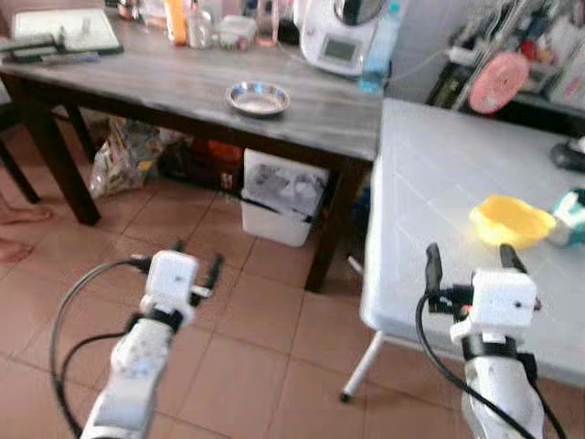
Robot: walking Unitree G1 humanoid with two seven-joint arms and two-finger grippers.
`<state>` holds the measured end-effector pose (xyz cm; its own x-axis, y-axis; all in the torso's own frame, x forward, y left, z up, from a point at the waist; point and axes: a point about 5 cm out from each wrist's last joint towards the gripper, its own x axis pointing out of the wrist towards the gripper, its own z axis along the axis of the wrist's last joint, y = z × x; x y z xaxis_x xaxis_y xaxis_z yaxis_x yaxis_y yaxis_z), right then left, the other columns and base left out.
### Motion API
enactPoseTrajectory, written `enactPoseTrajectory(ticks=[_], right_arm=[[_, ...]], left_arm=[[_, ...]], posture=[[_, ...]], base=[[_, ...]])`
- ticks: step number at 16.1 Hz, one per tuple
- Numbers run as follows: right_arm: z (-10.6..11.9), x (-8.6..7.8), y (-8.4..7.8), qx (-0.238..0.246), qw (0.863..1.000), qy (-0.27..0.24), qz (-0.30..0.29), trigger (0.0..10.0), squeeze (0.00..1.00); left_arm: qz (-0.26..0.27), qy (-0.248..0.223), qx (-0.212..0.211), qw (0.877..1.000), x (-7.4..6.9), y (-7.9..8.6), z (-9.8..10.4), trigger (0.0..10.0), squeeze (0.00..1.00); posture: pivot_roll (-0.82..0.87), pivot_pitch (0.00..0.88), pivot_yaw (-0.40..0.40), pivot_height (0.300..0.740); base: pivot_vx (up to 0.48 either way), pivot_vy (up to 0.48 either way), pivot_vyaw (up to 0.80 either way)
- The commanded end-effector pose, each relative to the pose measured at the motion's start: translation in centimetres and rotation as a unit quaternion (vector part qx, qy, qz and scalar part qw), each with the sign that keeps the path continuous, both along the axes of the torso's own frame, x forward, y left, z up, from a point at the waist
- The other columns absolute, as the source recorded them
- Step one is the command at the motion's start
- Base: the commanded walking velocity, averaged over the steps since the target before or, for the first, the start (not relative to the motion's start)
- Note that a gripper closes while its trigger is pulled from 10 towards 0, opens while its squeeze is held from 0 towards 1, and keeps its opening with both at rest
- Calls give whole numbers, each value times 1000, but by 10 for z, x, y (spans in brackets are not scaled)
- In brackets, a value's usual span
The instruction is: Setting the table
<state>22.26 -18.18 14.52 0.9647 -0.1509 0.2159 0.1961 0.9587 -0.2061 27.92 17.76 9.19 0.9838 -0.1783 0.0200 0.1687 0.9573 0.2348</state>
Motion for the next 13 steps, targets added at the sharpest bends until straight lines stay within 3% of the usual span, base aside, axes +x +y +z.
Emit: enactPoseTrajectory(ticks=[1,7,11,13], right_arm=[[1,-3,-8,-10,1000,0,-16,10000,0],[4,-5,-6,-30,999,-4,-10,10000,0],[3,-4,-5,-28,1000,-2,-9,10000,0],[3,-3,-3,-27,1000,-3,-7,10000,0]], left_arm=[[-19,4,-2,1000,-1,-11,-3,10000,0],[-15,-2,-3,1000,0,-10,0,10000,0],[-18,-6,-5,1000,2,-12,3,10000,0],[-19,-7,-6,1000,3,-14,3,10000,0]], posture=[[196,102,-90,740],[193,110,-94,740],[191,108,-88,740],[192,106,-86,740]], base=[[0,-368,0],[0,-368,0],[0,-367,-503],[0,-362,0]])
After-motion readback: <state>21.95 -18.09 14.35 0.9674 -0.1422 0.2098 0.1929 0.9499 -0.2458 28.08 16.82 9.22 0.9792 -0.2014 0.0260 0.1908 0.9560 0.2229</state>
